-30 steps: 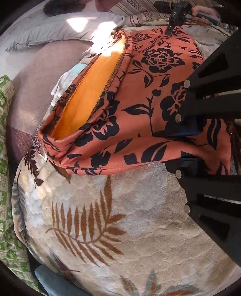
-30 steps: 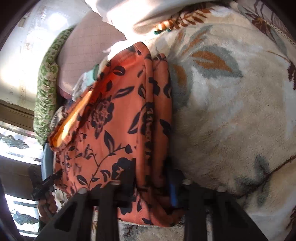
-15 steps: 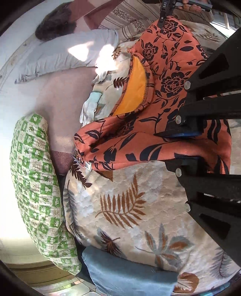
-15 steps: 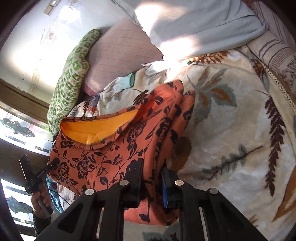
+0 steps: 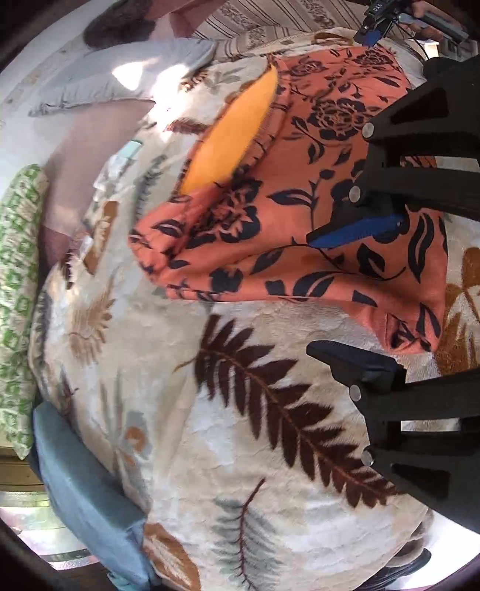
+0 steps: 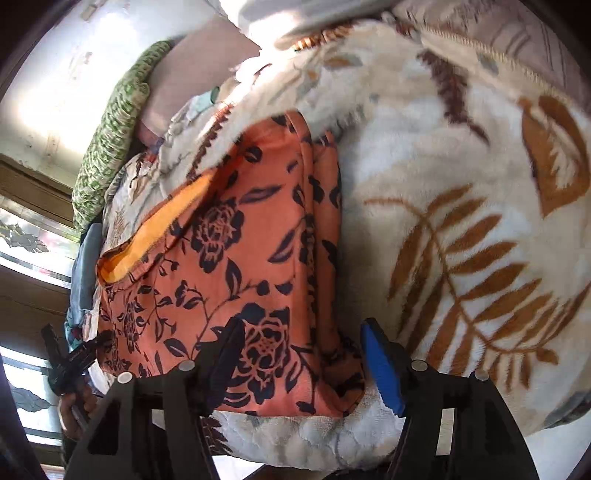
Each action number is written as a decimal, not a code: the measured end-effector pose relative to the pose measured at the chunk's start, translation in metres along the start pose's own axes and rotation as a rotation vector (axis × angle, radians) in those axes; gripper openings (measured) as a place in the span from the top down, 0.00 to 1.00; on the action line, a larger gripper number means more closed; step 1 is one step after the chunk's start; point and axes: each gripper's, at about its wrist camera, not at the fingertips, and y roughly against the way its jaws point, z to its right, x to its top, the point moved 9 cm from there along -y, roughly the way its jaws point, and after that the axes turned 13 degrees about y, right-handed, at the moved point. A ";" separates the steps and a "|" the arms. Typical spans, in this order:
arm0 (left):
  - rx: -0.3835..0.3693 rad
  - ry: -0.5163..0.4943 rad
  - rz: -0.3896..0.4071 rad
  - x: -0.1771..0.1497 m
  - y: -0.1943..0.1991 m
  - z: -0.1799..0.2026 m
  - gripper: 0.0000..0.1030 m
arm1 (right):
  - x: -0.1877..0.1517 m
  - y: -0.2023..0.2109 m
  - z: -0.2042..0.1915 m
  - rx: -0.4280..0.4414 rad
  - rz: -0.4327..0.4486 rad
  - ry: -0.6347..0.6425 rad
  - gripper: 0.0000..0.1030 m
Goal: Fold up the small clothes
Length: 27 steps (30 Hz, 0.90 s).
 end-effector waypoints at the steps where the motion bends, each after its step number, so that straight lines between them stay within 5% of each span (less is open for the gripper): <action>1: 0.000 -0.009 0.051 0.006 0.014 0.000 0.45 | 0.008 0.014 -0.003 -0.060 0.029 0.044 0.33; 3: -0.005 -0.004 0.142 0.015 0.039 0.001 0.39 | 0.024 0.034 -0.023 -0.079 0.079 0.117 0.33; 5: -0.057 0.001 0.180 0.015 0.055 0.009 0.36 | 0.038 0.033 -0.060 0.031 0.078 0.185 0.33; 8: -0.123 -0.045 0.159 0.003 0.054 0.030 0.35 | 0.042 0.000 -0.130 0.234 -0.001 0.268 0.33; 13: -0.141 -0.100 0.108 -0.024 0.031 0.043 0.35 | 0.043 -0.084 -0.222 0.427 -0.180 0.343 0.33; 17: -0.139 -0.116 0.077 -0.030 0.016 0.042 0.35 | 0.051 -0.148 -0.255 0.405 -0.320 0.472 0.33; 19: -0.146 -0.128 0.074 -0.028 0.012 0.044 0.35 | 0.092 -0.166 -0.248 0.361 -0.268 0.442 0.34; 23: -0.164 -0.116 0.086 -0.020 0.007 0.048 0.35 | 0.197 -0.150 -0.185 0.247 0.029 0.151 0.33; 27: -0.159 -0.116 0.084 -0.020 -0.001 0.049 0.35 | 0.173 -0.123 -0.202 0.317 0.023 0.265 0.33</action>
